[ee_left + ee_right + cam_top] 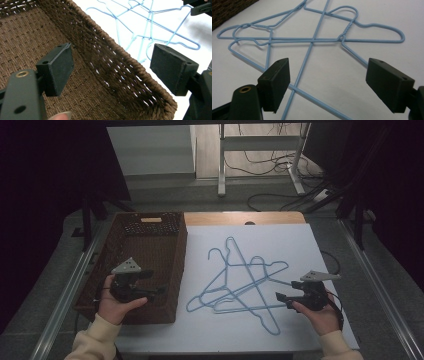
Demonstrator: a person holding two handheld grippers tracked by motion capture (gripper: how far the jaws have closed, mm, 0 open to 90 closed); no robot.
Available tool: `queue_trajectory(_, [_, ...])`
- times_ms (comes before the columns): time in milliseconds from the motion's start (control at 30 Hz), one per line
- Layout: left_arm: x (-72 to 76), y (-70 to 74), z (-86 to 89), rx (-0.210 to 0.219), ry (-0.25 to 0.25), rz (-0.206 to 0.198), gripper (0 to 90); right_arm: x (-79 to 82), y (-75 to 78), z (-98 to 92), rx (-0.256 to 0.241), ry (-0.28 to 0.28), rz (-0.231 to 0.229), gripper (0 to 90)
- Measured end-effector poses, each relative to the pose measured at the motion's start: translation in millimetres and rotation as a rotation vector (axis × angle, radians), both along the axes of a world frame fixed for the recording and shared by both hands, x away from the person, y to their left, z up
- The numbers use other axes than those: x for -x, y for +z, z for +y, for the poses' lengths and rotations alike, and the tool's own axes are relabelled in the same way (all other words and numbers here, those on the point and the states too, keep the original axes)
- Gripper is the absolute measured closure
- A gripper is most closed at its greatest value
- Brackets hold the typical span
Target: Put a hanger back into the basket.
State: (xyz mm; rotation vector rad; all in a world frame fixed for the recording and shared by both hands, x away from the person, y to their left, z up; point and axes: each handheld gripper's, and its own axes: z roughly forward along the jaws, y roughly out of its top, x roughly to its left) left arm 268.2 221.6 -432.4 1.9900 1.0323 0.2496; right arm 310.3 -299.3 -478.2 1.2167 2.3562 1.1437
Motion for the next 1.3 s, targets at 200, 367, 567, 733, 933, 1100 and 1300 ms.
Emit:
queue_trajectory(200, [-0.8, -1.1, 0.9, 0.005, 0.003, 0.006, 18.9, -1.9, -3.0, -0.6, 0.020, -0.019, 0.013, 20.6])
queue_trajectory(367, [4.8, -1.9, 1.7, 0.002, 0.000, 0.004, 19.1, 1.0, 0.7, 1.6, 0.029, -0.021, 0.001, 21.0])
queue_trajectory(567, [10.1, -0.8, 0.2, -0.004, 0.002, 0.001, 19.2, 1.1, 2.7, 7.5, 0.044, -0.015, -0.005, 21.9])
queue_trajectory(733, [11.1, -0.5, 1.5, -0.003, 0.011, 0.000, 19.2, -1.9, 2.3, 11.6, 0.049, -0.018, 0.000, 22.1])
queue_trajectory(933, [10.1, 0.9, 0.7, -0.001, 0.012, -0.002, 19.4, -6.8, 1.3, 20.6, 0.079, -0.022, 0.014, 22.2])
queue_trajectory(1100, [8.1, -1.0, 0.3, -0.007, 0.011, 0.005, 19.5, -10.3, 3.9, 23.8, 0.084, -0.030, 0.012, 22.9])
queue_trajectory(1300, [7.9, -0.1, -0.1, -0.006, 0.007, 0.004, 19.8, -24.8, 11.8, 29.9, 0.052, -0.048, 0.027, 25.1])
